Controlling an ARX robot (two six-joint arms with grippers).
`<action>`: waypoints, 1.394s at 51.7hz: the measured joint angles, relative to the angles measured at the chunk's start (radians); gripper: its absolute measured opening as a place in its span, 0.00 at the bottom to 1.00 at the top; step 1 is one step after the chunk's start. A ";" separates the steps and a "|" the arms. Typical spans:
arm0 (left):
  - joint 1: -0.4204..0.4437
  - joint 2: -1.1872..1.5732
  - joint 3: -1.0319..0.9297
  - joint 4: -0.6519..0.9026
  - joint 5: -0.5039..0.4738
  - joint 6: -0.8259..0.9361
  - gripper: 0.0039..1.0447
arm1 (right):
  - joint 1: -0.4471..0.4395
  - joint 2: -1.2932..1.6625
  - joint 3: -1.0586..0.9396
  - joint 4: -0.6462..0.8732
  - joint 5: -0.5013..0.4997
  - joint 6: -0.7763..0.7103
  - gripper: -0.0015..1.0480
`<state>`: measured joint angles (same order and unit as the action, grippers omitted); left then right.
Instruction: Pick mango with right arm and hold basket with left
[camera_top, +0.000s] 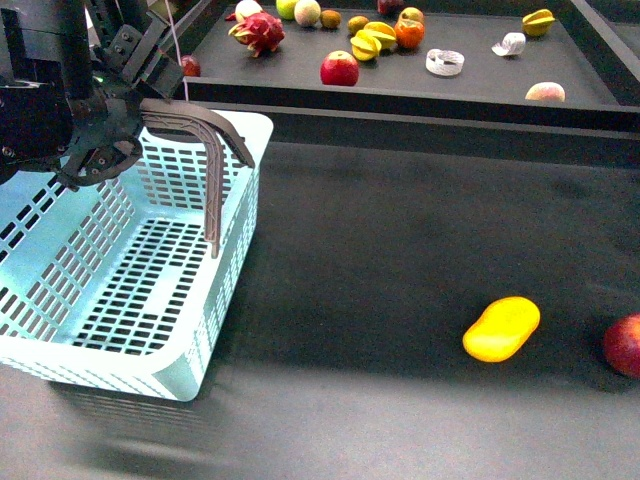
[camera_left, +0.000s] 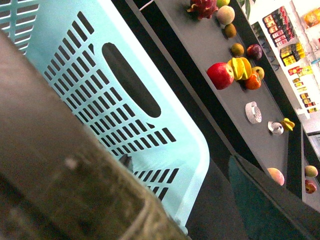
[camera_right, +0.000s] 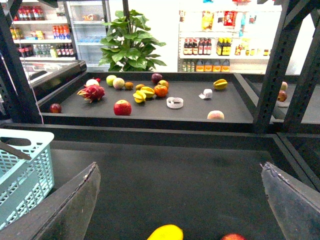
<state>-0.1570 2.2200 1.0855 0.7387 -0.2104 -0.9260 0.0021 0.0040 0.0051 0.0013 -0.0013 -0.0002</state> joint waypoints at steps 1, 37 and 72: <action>-0.002 0.000 0.000 -0.001 0.000 -0.008 0.52 | 0.000 0.000 0.000 0.000 0.000 0.000 0.92; -0.126 -0.511 -0.603 0.152 0.420 0.391 0.16 | 0.000 0.000 0.000 0.000 0.000 0.000 0.92; -0.202 -0.562 -0.642 0.179 0.432 0.480 0.15 | 0.042 0.100 0.019 -0.014 0.253 -0.083 0.92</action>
<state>-0.3588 1.6585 0.4435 0.9176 0.2214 -0.4465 0.0444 0.1043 0.0246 -0.0128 0.2516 -0.0834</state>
